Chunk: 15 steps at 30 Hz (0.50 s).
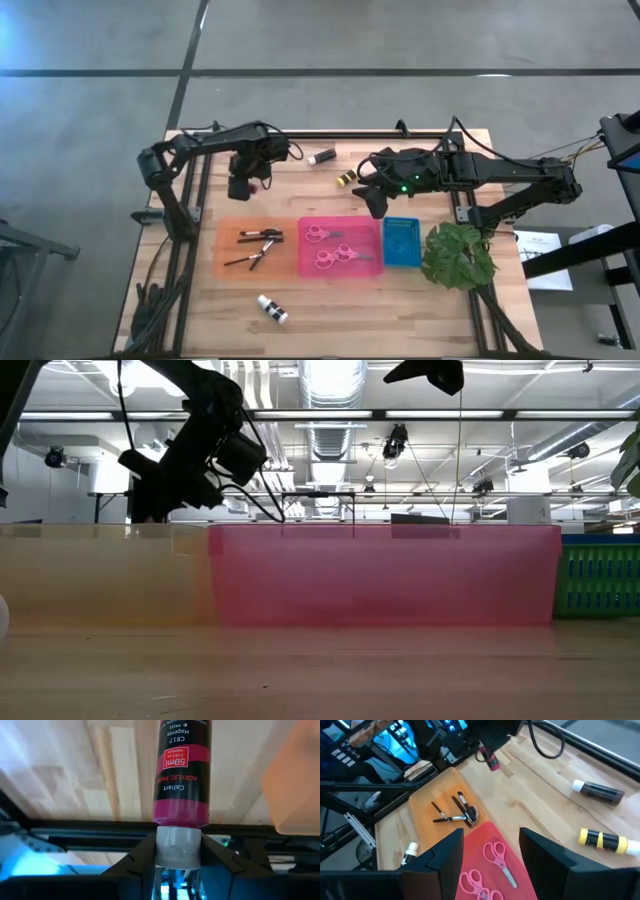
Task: Pick & Place Paint Supplies
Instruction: Put the pink paint bottle into the blue bin
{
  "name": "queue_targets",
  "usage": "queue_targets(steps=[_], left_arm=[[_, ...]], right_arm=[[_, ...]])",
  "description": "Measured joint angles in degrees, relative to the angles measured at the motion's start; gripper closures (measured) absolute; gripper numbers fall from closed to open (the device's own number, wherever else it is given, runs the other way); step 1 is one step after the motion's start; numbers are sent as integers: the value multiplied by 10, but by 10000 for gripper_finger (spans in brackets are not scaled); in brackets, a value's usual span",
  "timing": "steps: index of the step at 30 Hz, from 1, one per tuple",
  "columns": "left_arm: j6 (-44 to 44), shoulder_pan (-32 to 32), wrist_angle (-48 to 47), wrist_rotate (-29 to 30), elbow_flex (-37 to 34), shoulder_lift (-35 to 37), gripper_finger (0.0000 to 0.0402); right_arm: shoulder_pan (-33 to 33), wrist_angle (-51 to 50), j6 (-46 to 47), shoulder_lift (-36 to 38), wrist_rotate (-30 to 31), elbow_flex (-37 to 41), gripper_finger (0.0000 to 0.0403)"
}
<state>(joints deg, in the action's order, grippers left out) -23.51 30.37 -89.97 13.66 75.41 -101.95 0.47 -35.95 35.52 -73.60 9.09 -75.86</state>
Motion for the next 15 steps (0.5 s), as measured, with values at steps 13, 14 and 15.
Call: queue_targets(steps=[13,14,15], left_arm=[[14,-3,-1,6,-39,-37,281],[16,-4,0,8,-42,-42,281],[17,-4,0,8,-45,-45,281]], right_arm=[[0,23,-25,0,0,14,216],[0,23,-25,0,0,14,216],[0,23,-25,0,0,15,216]])
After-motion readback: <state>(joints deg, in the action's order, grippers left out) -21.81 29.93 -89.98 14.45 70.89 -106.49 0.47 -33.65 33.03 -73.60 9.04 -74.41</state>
